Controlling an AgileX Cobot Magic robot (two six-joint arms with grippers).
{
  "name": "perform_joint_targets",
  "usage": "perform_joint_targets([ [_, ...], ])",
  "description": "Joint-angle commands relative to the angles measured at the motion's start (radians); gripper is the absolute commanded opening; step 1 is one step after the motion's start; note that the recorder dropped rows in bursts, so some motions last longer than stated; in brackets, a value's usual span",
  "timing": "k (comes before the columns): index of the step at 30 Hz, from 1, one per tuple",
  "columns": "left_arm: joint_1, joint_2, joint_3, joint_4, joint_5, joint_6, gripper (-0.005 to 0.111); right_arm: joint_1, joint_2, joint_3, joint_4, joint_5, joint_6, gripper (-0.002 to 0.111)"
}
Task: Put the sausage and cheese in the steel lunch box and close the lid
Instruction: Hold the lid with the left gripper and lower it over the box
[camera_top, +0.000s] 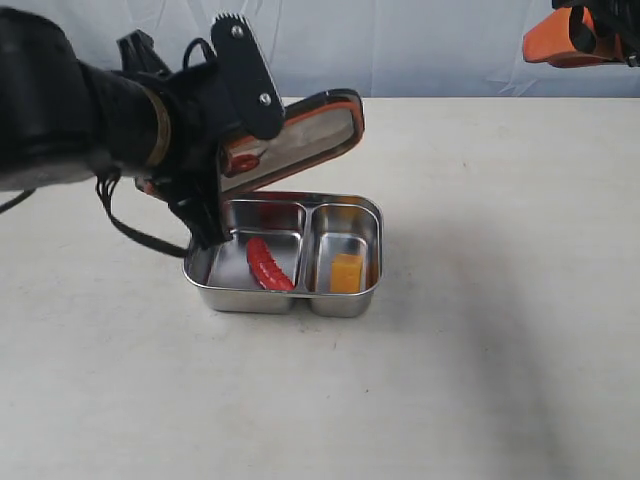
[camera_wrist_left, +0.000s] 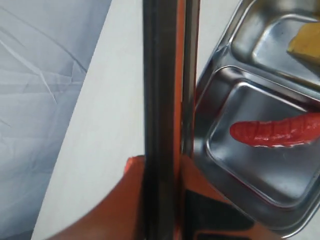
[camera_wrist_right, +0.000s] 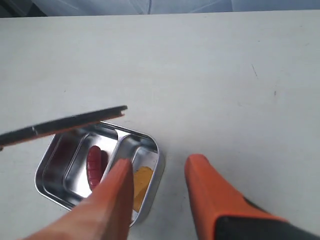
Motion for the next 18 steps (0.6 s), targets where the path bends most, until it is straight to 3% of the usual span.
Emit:
perform_joint_targets([
  [1, -0.072, -0.009, 0.065, 0.256, -0.02, -0.22, 0.0, -0.006, -0.006, 0.0, -0.005, 0.001, 0.001, 0.036],
  [7, -0.142, -0.009, 0.151, 0.721, 0.069, -0.604, 0.0, -0.006, -0.006, 0.0, -0.005, 0.001, 0.001, 0.036],
  [15, -0.165, -0.006, 0.27, 0.966, 0.068, -0.843, 0.0, -0.006, -0.006, 0.0, -0.005, -0.001, 0.001, 0.036],
  [18, -0.189, 0.032, 0.281, 0.966, 0.113, -0.867, 0.0, -0.006, -0.006, 0.0, -0.005, -0.001, 0.001, 0.036],
])
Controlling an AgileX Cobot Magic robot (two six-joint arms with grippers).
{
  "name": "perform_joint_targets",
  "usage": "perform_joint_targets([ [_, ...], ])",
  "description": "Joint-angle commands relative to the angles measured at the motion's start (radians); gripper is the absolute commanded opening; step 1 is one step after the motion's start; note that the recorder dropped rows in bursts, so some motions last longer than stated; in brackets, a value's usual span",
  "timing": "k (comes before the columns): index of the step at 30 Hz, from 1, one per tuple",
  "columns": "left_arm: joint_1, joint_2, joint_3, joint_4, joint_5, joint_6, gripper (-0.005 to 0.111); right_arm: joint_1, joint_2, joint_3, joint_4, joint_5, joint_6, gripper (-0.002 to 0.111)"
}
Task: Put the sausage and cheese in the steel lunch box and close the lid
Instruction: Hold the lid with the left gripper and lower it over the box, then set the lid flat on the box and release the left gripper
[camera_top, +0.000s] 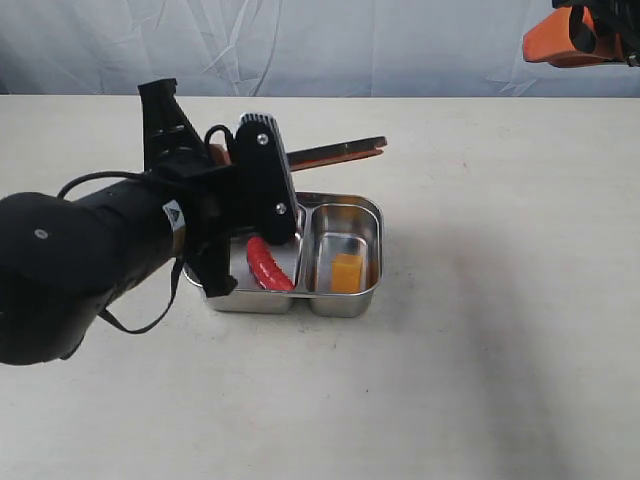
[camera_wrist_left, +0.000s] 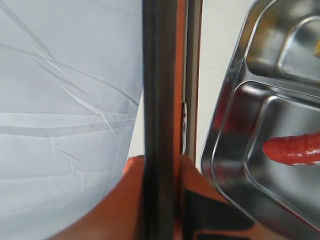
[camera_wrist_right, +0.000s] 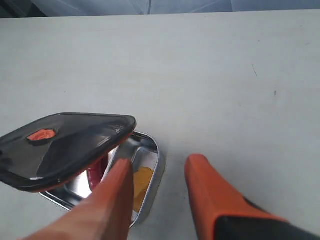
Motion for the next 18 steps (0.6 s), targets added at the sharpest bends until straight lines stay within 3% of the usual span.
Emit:
perform_joint_targets([
  [1, -0.027, 0.048, 0.009, 0.029, 0.044, -0.038, 0.0, -0.006, -0.006, 0.0, -0.005, -0.002, -0.002, 0.036],
  [18, -0.124, 0.228, 0.009, 0.029, 0.206, -0.043, 0.0, -0.006, -0.006, 0.0, -0.005, 0.0, -0.002, 0.036],
])
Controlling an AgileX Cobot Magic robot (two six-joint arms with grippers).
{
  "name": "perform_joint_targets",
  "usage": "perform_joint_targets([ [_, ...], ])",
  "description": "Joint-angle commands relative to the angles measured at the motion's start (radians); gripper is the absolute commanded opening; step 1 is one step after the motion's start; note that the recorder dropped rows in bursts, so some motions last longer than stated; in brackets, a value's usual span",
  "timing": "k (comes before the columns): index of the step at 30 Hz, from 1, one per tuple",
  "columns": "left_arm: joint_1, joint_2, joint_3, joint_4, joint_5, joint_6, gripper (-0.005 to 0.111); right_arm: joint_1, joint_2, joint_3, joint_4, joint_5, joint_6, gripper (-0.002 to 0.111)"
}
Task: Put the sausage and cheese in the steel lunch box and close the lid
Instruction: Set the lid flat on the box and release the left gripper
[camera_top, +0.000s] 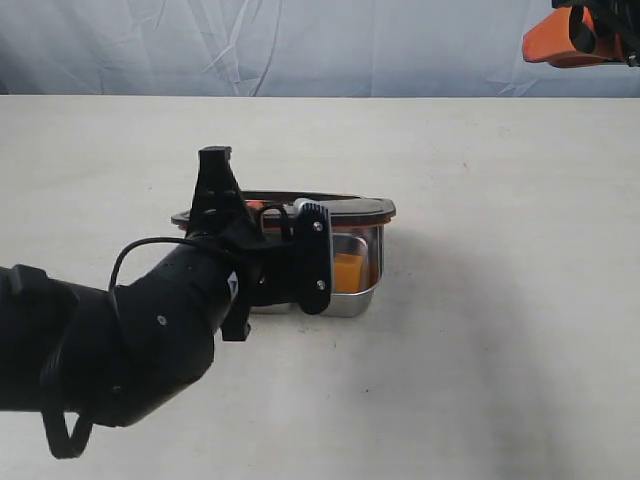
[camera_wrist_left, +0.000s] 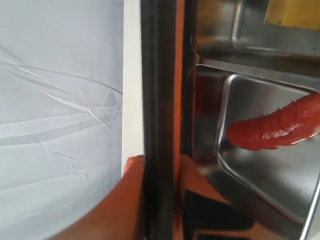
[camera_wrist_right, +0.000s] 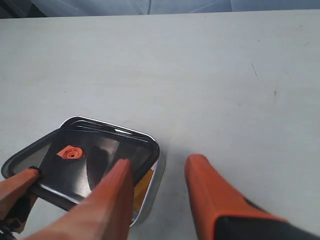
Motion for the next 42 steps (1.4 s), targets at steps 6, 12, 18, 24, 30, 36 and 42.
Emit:
perform_joint_targets([
  [6, -0.011, 0.038, 0.006, -0.03, 0.009, -0.008, 0.0, -0.006, -0.006, 0.0, -0.004, 0.002, -0.004, 0.036],
  [12, -0.012, 0.038, 0.008, -0.043, -0.005, -0.008, 0.004, -0.006, -0.006, 0.0, -0.004, 0.002, -0.004, 0.036],
  [18, -0.012, 0.038, 0.008, -0.059, -0.047, -0.008, 0.026, -0.006, -0.006, 0.0, -0.004, 0.002, -0.004, 0.036],
  [24, -0.012, 0.038, 0.008, -0.087, -0.047, -0.007, 0.043, -0.006, -0.006, 0.0, -0.004, 0.004, -0.004, 0.036],
  [30, -0.012, 0.038, 0.008, -0.144, -0.047, 0.038, 0.047, -0.006, -0.006, 0.0, 0.002, 0.008, -0.004, 0.036],
  [36, -0.012, 0.037, 0.008, -0.21, -0.051, 0.099, 0.058, -0.006, -0.006, 0.0, 0.002, 0.015, -0.004, 0.036],
  [42, -0.012, 0.037, 0.008, -0.238, -0.046, 0.099, 0.06, -0.006, -0.006, 0.0, 0.003, 0.025, -0.004, 0.036],
])
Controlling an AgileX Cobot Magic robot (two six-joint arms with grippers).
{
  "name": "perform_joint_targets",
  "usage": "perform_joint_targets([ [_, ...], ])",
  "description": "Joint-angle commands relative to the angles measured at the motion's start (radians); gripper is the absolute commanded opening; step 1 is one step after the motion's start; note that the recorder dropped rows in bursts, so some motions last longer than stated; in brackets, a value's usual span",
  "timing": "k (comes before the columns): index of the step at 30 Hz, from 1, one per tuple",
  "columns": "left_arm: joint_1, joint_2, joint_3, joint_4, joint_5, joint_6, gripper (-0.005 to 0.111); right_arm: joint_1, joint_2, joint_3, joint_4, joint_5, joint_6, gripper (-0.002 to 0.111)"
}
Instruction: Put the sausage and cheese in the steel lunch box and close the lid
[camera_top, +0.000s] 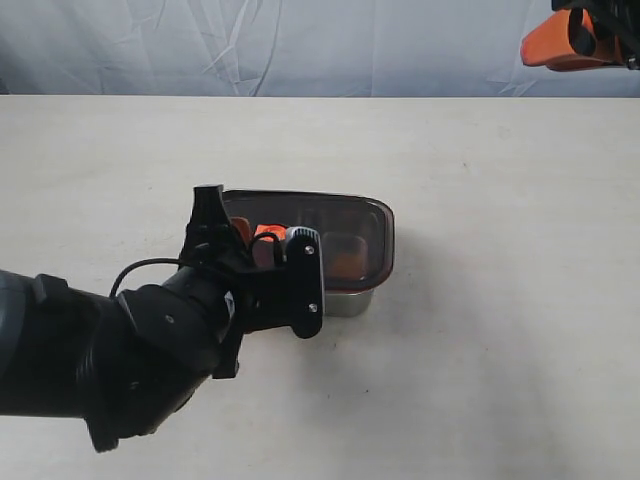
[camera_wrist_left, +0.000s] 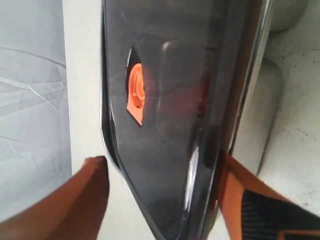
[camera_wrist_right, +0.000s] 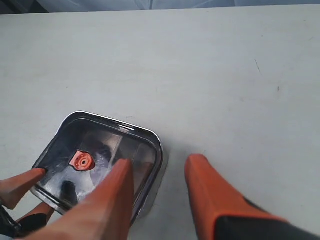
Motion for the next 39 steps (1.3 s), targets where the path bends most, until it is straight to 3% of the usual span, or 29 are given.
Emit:
perform_joint_targets([
  [1, -0.005, 0.004, 0.003, -0.037, 0.01, 0.013, 0.06, -0.006, -0.006, 0.0, 0.003, 0.012, -0.006, 0.036],
  [14, -0.005, -0.01, 0.003, -0.15, 0.107, 0.054, 0.06, -0.006, -0.006, 0.0, 0.003, 0.023, -0.006, 0.036],
  [19, -0.005, -0.13, 0.003, -0.301, 0.142, 0.108, 0.06, -0.006, -0.006, 0.0, -0.002, 0.023, -0.004, 0.036],
  [24, -0.005, -0.175, 0.003, -0.354, -0.003, 0.159, 0.06, -0.006, -0.006, 0.0, 0.015, 0.037, -0.004, 0.036],
  [25, -0.005, -0.175, 0.001, -0.354, 0.024, 0.159, 0.059, -0.006, -0.006, 0.0, 0.012, 0.048, -0.004, 0.036],
  [29, -0.005, -0.207, -0.002, -0.273, 0.284, 0.106, 0.034, -0.004, -0.006, 0.011, 0.014, 0.074, -0.004, 0.036],
  [31, -0.001, -0.247, -0.002, -0.237, 0.339, 0.035, 0.015, -0.004, -0.006, 0.044, 0.034, 0.076, -0.004, 0.035],
  [33, 0.009, -0.293, -0.002, -0.235, 0.332, -0.007, 0.001, -0.004, -0.006, 0.093, 0.051, 0.062, -0.004, 0.024],
  [36, 0.049, -0.363, -0.002, -0.259, 0.299, -0.062, 0.0, -0.004, -0.006, 0.184, 0.081, 0.008, -0.004, -0.002],
  [39, 0.128, -0.424, -0.002, -0.323, 0.211, -0.07, 0.0, -0.002, -0.006, 0.252, 0.125, -0.038, -0.012, 0.0],
])
